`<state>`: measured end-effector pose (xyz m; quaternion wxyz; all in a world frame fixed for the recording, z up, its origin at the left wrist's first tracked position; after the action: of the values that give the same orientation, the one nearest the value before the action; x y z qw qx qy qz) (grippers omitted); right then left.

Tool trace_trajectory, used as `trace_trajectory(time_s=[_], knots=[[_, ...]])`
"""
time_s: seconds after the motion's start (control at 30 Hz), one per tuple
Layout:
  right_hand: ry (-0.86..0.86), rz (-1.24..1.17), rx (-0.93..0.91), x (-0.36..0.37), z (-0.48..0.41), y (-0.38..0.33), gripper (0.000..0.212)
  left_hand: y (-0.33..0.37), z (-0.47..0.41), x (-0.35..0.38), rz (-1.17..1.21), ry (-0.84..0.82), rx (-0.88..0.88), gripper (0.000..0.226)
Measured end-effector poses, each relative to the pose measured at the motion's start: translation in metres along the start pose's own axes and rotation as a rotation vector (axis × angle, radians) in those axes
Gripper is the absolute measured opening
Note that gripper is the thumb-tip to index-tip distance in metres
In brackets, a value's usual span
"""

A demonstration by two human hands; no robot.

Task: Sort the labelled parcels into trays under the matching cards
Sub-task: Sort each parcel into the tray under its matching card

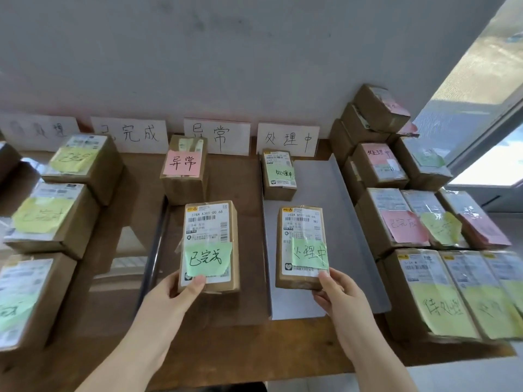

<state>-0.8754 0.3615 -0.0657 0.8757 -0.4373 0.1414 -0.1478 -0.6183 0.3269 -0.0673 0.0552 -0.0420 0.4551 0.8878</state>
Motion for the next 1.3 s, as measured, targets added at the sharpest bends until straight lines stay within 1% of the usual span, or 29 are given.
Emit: trace_trajectory(time_s=[0.17, 0.23, 0.27, 0.37, 0.4, 0.57, 0.7, 0.83, 0.9, 0.93, 1.0, 1.07, 1.13, 1.2, 1.27, 1.3], knots=[[-0.023, 0.068, -0.032, 0.001, -0.047, -0.013, 0.033, 0.018, -0.010, 0.005, 0.032, 0.032, 0.021, 0.065], [-0.036, 0.082, -0.037, 0.005, -0.065, -0.017, 0.036, 0.023, -0.014, 0.004, 0.053, 0.054, 0.031, 0.066], [-0.038, 0.092, -0.036, 0.007, -0.074, -0.019, 0.037, 0.025, -0.016, 0.003, 0.060, 0.064, 0.036, 0.068], [-0.049, 0.147, -0.031, 0.013, -0.095, -0.023, 0.038, 0.028, -0.021, 0.001, 0.080, 0.097, 0.037, 0.087], [-0.058, 0.170, -0.027, 0.015, -0.101, -0.023, 0.039, 0.029, -0.022, 0.000, 0.081, 0.105, 0.037, 0.090], [-0.074, 0.296, -0.012, 0.020, -0.121, -0.023, 0.038, 0.030, -0.027, -0.001, 0.111, 0.128, 0.070, 0.090], [-0.101, 0.448, -0.050, 0.020, -0.126, -0.022, 0.032, 0.031, -0.029, 0.002, 0.130, 0.129, 0.078, 0.093], [-0.111, 0.564, -0.076, 0.020, -0.125, -0.027, 0.034, 0.034, -0.030, 0.004, 0.120, 0.126, 0.100, 0.082], [-0.069, 0.650, -0.073, 0.018, -0.120, -0.035, 0.041, 0.038, -0.029, 0.004, 0.102, 0.124, 0.114, 0.076], [-0.038, 0.731, -0.079, 0.017, -0.115, -0.041, 0.044, 0.040, -0.028, 0.003, 0.099, 0.118, 0.122, 0.073], [0.026, 0.890, -0.146, 0.017, -0.102, -0.057, 0.045, 0.043, -0.026, 0.001, 0.082, 0.124, 0.143, 0.064], [0.032, 0.925, -0.279, 0.025, -0.084, -0.073, 0.042, 0.046, -0.023, -0.001, 0.053, 0.136, 0.158, 0.061], [-0.048, 0.858, -0.416, 0.046, -0.060, -0.086, 0.040, 0.051, -0.018, -0.004, 0.037, 0.129, 0.173, 0.055], [-0.172, 0.773, -0.530, 0.074, -0.030, -0.093, 0.038, 0.056, -0.014, -0.011, 0.015, 0.107, 0.206, 0.052], [-0.260, 0.767, -0.643, 0.106, 0.000, -0.093, 0.040, 0.057, -0.012, -0.023, -0.021, 0.094, 0.236, 0.058], [-0.276, 0.766, -0.696, 0.122, 0.013, -0.090, 0.043, 0.058, -0.011, -0.031, -0.050, 0.093, 0.252, 0.064]])
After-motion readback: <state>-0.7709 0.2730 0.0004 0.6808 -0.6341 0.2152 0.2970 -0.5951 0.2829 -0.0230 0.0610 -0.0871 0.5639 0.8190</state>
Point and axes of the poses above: each hand's wrist, its own z-axis away from the middle knuckle, its own x-axis out of the palm, y = z × x, the point moved 1 cm from there along -z, towards the middle knuckle, and after that the axes turned 5 degrees about -y, right-handed, at the moved point
